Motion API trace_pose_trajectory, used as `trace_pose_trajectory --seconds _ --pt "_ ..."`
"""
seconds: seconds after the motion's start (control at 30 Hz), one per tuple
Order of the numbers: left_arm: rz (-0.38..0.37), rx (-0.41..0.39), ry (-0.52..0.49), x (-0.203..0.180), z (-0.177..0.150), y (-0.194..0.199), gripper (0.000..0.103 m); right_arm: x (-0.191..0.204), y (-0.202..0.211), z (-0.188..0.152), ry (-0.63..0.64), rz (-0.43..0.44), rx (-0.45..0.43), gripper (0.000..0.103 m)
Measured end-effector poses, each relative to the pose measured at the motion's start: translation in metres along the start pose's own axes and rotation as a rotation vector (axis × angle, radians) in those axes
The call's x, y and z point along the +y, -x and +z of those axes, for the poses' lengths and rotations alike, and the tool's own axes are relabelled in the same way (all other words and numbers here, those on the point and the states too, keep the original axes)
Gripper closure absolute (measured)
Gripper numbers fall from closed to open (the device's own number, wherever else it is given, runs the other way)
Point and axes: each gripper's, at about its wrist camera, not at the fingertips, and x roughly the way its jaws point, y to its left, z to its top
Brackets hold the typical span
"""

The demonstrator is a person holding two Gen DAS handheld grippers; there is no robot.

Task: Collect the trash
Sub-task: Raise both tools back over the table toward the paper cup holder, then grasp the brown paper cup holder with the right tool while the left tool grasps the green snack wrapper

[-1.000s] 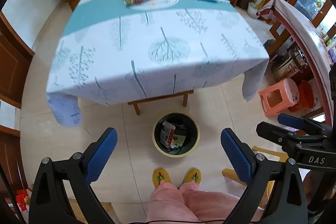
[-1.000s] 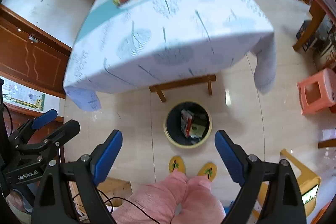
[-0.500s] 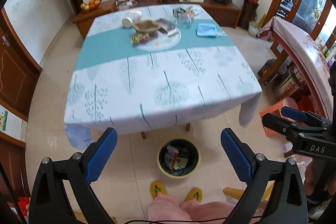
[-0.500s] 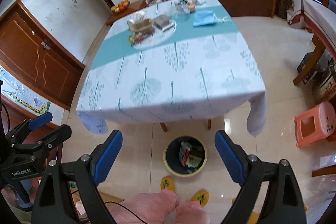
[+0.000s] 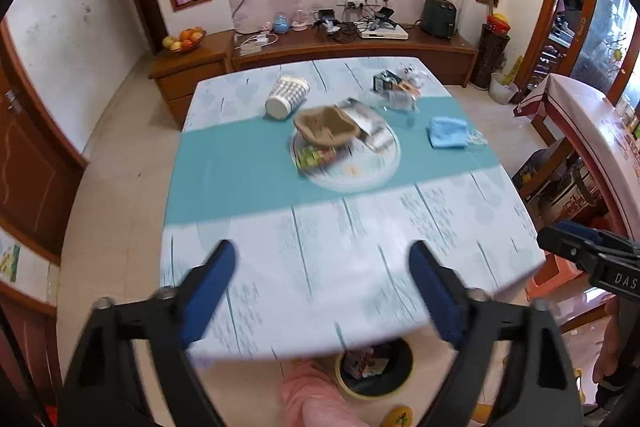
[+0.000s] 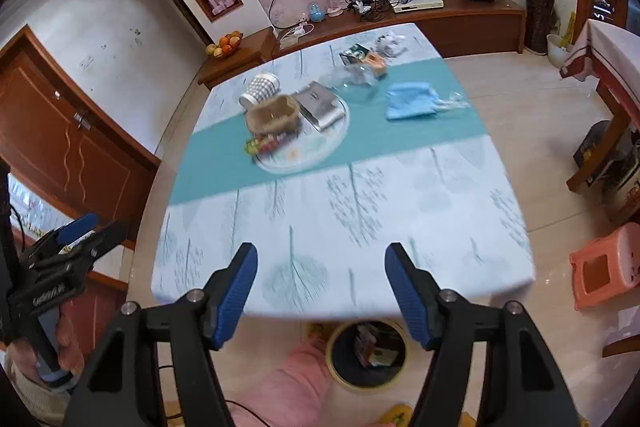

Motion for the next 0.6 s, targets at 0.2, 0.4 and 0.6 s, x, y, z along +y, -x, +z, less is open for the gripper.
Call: trace_pose_trajectory --seconds 0.2,0.4,0.6 --pt "-0.072 0.108 -0.027 0.066 0.076 -0.068 0.035 0.033 -0.074 0.060 -0.138 0.017 0.068 0.042" --pt "-0.088 0.170 -0.142 0.106 0.130 -0.138 0.035 0.060 -0.165 0.114 -0.263 0.031 0.135 0.042" --pt "-0.198 0.248 -0.187 0.107 0.146 -0.209 0.035 0.047 -0.256 0.150 -0.452 0.050 0.192 0.042"
